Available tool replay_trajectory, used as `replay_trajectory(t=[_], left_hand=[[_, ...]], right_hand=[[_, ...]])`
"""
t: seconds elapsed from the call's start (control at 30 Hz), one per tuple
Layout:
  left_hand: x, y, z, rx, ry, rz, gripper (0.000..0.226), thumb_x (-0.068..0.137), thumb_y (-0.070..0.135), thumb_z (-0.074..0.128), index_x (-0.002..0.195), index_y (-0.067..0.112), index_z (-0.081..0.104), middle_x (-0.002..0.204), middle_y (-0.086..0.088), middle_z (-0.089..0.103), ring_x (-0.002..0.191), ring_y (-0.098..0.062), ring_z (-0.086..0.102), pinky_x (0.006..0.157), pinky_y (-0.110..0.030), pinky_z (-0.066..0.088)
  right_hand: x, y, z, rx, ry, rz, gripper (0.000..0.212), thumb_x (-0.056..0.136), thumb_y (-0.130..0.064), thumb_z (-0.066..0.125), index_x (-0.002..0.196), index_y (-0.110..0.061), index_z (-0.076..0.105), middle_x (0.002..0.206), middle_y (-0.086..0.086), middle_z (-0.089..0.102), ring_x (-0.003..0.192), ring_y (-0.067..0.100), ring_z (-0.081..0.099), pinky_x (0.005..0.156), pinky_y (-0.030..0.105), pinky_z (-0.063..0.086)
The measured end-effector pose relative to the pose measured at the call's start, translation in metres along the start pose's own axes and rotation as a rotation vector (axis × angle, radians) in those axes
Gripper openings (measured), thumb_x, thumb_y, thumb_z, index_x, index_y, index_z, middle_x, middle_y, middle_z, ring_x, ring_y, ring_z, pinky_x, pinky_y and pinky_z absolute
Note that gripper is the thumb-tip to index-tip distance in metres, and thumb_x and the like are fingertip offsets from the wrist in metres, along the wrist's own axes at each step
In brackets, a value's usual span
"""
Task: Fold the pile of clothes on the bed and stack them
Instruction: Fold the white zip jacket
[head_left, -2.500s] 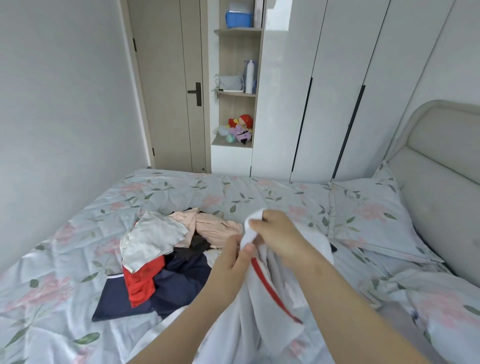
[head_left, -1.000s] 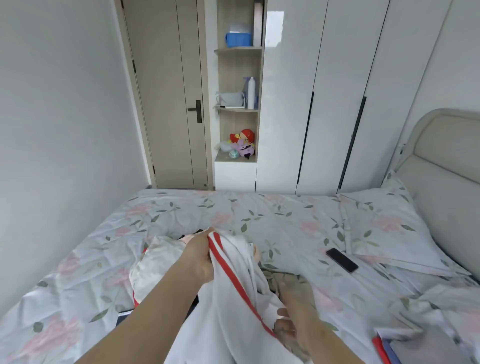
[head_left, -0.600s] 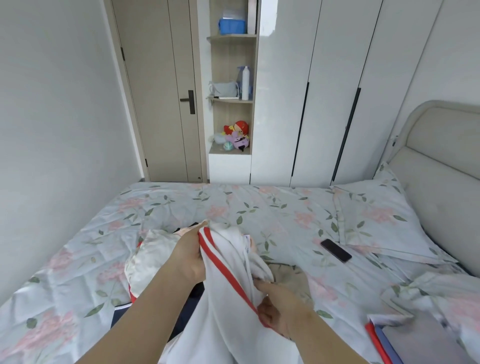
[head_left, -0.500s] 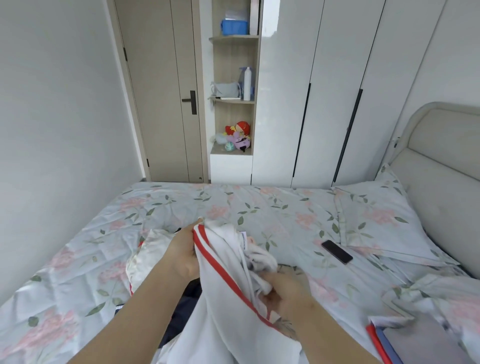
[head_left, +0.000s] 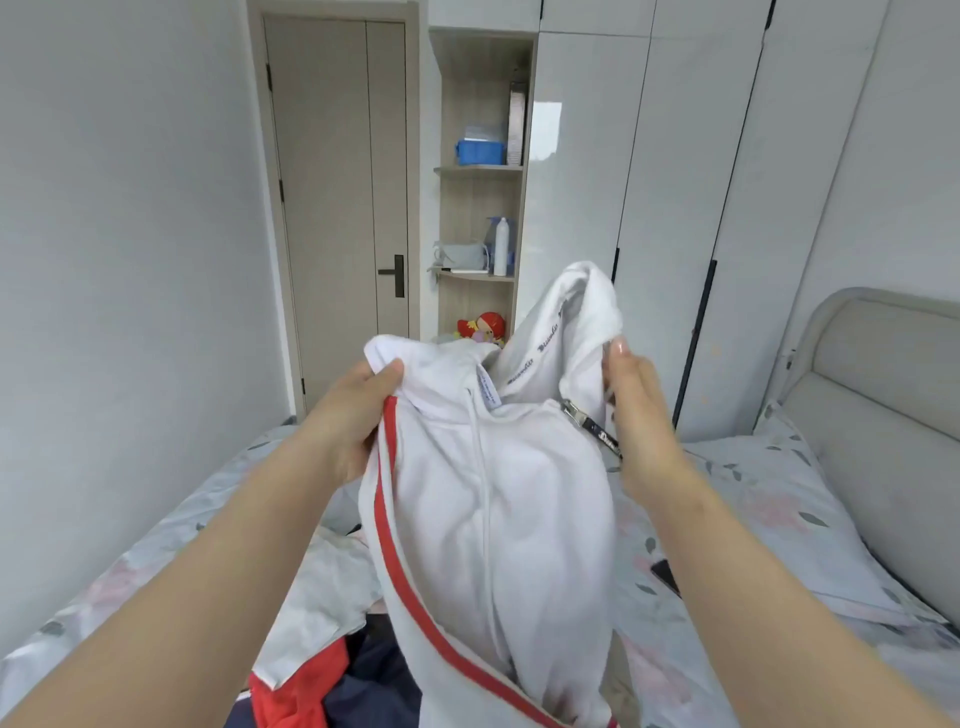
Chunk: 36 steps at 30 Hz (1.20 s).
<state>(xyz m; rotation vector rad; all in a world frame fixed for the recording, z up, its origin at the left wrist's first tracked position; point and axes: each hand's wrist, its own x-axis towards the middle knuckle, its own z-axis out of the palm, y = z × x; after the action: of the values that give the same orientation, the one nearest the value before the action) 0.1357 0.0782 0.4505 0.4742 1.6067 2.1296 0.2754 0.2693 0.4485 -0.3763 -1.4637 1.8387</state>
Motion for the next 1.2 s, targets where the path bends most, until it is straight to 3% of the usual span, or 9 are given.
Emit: replay_trajectory(t=[0.07, 0.13, 0.2, 0.27, 0.43, 0.57, 0.77, 1.0, 1.2], left_hand=[[-0.004, -0.017, 0.005, 0.017, -0.040, -0.113, 0.030, 0.102, 0.020, 0.041, 0.122, 0.004, 0.055, 0.116, -0.017, 0.065, 0.100, -0.027, 0.064, 0.073, -0.036, 0.055], [-0.010, -0.033, 0.007, 0.066, -0.077, -0.222, 0.029, 0.101, 0.017, 0.042, 0.121, 0.000, 0.056, 0.118, -0.021, 0.063, 0.101, -0.029, 0.064, 0.074, -0.037, 0.057], [-0.013, -0.045, 0.002, 0.048, -0.064, -0.292, 0.029, 0.101, 0.015, 0.043, 0.121, -0.002, 0.056, 0.116, -0.023, 0.063, 0.094, -0.030, 0.064, 0.074, -0.040, 0.056], [-0.012, -0.049, -0.007, 0.008, -0.046, -0.328, 0.031, 0.100, 0.015, 0.044, 0.123, -0.004, 0.055, 0.114, -0.022, 0.064, 0.095, -0.031, 0.063, 0.078, -0.041, 0.054], [-0.007, -0.068, -0.015, -0.064, -0.036, -0.259, 0.034, 0.098, 0.026, 0.048, 0.123, 0.006, 0.059, 0.110, -0.012, 0.070, 0.099, -0.025, 0.067, 0.086, -0.037, 0.051], [-0.024, -0.106, 0.005, -0.062, -0.185, -0.459, 0.055, 0.083, 0.053, 0.056, 0.118, 0.012, 0.064, 0.116, -0.009, 0.068, 0.109, -0.026, 0.064, 0.095, -0.040, 0.047], [-0.038, -0.158, 0.006, 0.056, -0.105, -0.531, 0.038, 0.092, 0.024, 0.057, 0.120, -0.001, 0.060, 0.110, -0.017, 0.068, 0.104, -0.030, 0.063, 0.095, -0.039, 0.048], [-0.050, -0.180, -0.009, 0.108, -0.042, -0.563, 0.015, 0.095, 0.004, 0.049, 0.097, 0.003, 0.064, 0.081, -0.013, 0.073, 0.081, -0.026, 0.067, 0.071, -0.036, 0.052], [-0.052, -0.175, -0.016, 0.158, -0.034, -0.513, 0.020, 0.094, 0.002, 0.048, 0.106, 0.001, 0.064, 0.095, -0.016, 0.072, 0.088, -0.028, 0.068, 0.077, -0.037, 0.054]], right_hand=[[-0.010, 0.034, -0.006, 0.024, -0.147, 0.359, 0.055, 0.088, -0.070, 0.035, 0.099, -0.025, 0.065, 0.086, -0.003, 0.074, 0.078, 0.016, 0.071, 0.060, 0.025, 0.055], [-0.018, 0.042, -0.012, 0.008, -0.252, 0.516, 0.047, 0.093, -0.051, 0.043, 0.095, -0.011, 0.068, 0.084, 0.010, 0.073, 0.070, 0.021, 0.070, 0.058, 0.027, 0.055], [-0.019, 0.036, -0.021, -0.128, -0.354, 0.501, 0.023, 0.087, -0.016, 0.053, 0.079, -0.007, 0.072, 0.077, 0.011, 0.070, 0.064, 0.019, 0.067, 0.061, 0.026, 0.055], [-0.015, 0.022, -0.026, -0.230, -0.391, 0.458, 0.042, 0.083, 0.006, 0.045, 0.055, -0.009, 0.072, 0.060, 0.008, 0.066, 0.049, 0.016, 0.062, 0.050, 0.024, 0.052], [-0.004, -0.003, -0.028, -0.600, -0.087, 0.076, 0.026, 0.086, -0.016, 0.056, 0.063, -0.019, 0.067, 0.062, -0.001, 0.065, 0.056, 0.014, 0.061, 0.056, 0.021, 0.048], [-0.026, 0.046, -0.021, -1.155, -0.542, 0.125, 0.025, 0.081, -0.009, 0.054, 0.060, -0.023, 0.053, 0.064, -0.006, 0.055, 0.056, 0.006, 0.051, 0.048, 0.018, 0.037], [-0.049, 0.113, -0.040, -1.670, -0.967, 0.349, 0.025, 0.084, -0.008, 0.049, 0.061, -0.013, 0.041, 0.066, 0.000, 0.039, 0.061, 0.016, 0.038, 0.055, 0.026, 0.031], [-0.095, 0.170, -0.083, -0.486, -0.418, 0.966, 0.012, 0.084, 0.006, 0.054, 0.083, -0.002, 0.062, 0.074, 0.011, 0.063, 0.065, 0.020, 0.063, 0.058, 0.028, 0.054], [-0.097, 0.184, -0.098, -0.573, -0.228, 1.029, 0.014, 0.086, -0.001, 0.058, 0.073, -0.002, 0.061, 0.073, 0.014, 0.061, 0.066, 0.024, 0.058, 0.065, 0.032, 0.049]])
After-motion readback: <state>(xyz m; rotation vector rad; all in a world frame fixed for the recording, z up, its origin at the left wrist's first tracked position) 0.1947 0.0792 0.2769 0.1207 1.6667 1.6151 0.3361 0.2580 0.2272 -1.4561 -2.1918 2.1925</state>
